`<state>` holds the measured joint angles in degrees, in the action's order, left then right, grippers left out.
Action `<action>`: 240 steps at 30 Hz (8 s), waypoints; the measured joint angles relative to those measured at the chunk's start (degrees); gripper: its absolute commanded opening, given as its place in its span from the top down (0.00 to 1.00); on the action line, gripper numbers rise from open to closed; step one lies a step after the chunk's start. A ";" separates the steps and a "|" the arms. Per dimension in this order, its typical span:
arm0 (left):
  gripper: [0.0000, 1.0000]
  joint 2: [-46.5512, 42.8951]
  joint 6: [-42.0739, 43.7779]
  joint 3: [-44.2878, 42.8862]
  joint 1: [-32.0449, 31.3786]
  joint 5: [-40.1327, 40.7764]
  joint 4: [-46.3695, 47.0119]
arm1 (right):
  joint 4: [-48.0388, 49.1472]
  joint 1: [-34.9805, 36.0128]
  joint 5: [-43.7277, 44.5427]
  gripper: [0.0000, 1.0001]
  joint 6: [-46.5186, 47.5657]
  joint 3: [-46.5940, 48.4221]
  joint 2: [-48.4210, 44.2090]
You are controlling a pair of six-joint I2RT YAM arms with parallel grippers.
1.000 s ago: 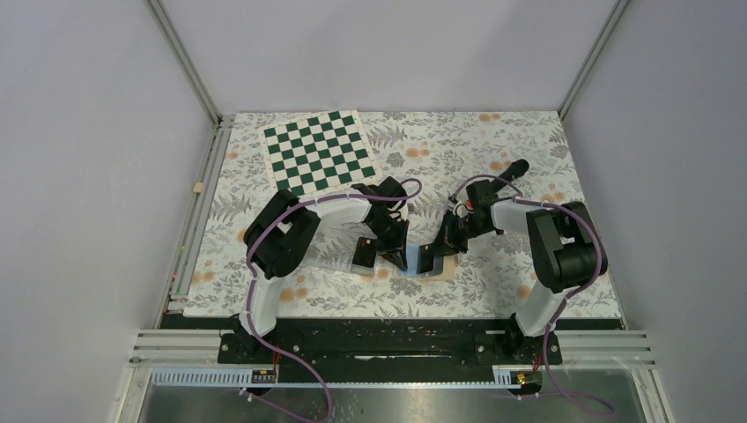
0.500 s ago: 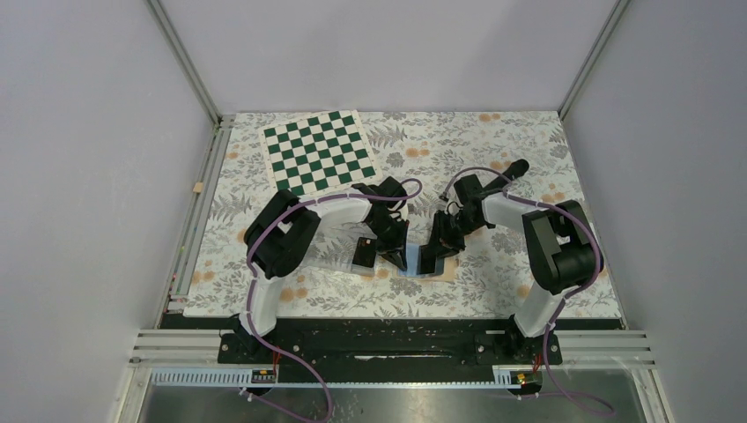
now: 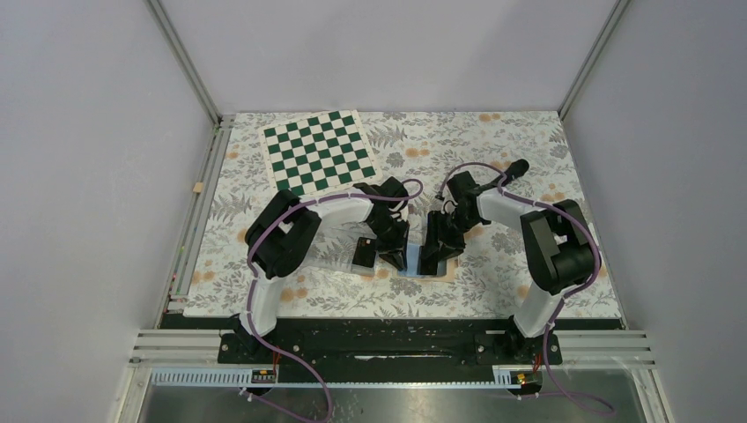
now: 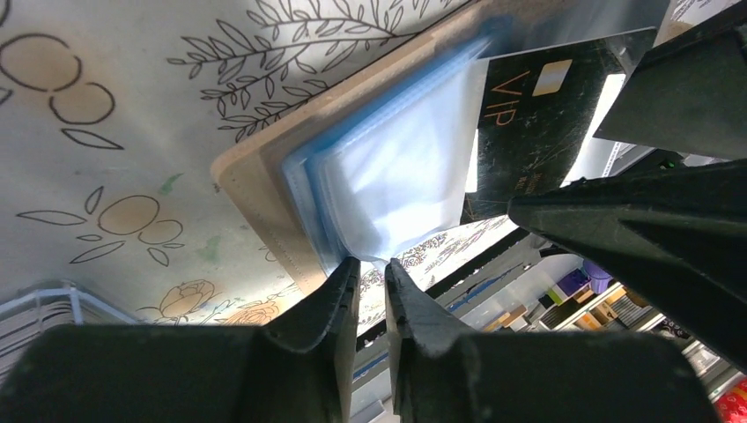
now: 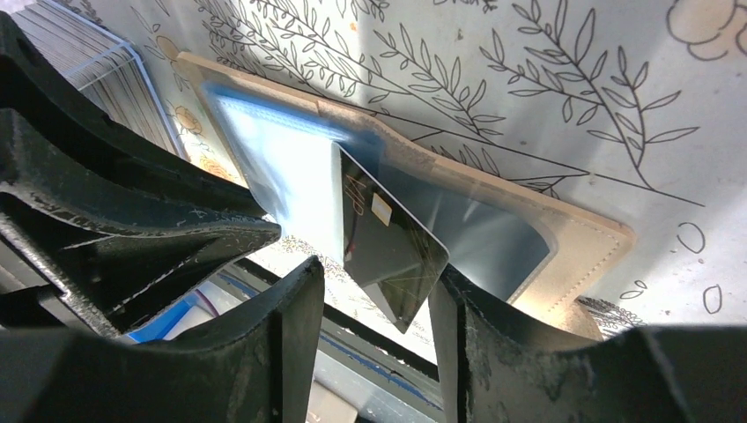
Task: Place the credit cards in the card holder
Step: Insert the credit card into the card holder, then pick up the credit card from the storage box.
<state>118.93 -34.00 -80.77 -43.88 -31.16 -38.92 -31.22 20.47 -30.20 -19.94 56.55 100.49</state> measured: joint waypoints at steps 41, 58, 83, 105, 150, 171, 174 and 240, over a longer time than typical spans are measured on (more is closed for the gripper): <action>0.70 0.07 -0.74 -1.16 1.84 1.77 -3.23 | 5.38 1.88 -7.52 0.83 -6.60 3.43 7.50; 0.64 -2.56 -2.19 0.68 4.42 3.80 0.48 | 3.19 2.69 -6.93 0.88 -5.77 4.15 7.48; 0.93 -2.86 -2.08 0.68 3.37 2.73 2.73 | 2.84 2.69 -7.61 1.00 -5.66 4.15 8.41; 0.78 -3.19 -5.40 -0.48 1.84 -3.74 7.98 | 2.67 -3.52 -5.73 0.92 -6.25 3.23 -6.58; 0.72 2.40 -1.44 -7.39 1.64 1.95 0.68 | -5.75 1.01 1.11 1.00 -1.46 4.90 6.62; 0.82 2.40 -0.26 -8.90 -0.20 1.18 0.28 | -5.75 1.36 0.57 1.00 -1.46 5.11 7.41; 1.00 2.40 0.09 -9.16 -0.57 1.57 -0.33 | -5.77 1.36 0.59 1.00 -1.46 5.11 7.41; 0.56 -22.64 -8.22 11.76 18.47 -10.19 22.97 | -8.83 2.99 0.42 0.79 -2.21 20.68 -0.15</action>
<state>96.29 -42.22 -69.01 -25.41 -41.34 -15.94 -40.05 23.46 -29.78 -22.15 77.23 100.33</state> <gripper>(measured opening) 0.436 0.191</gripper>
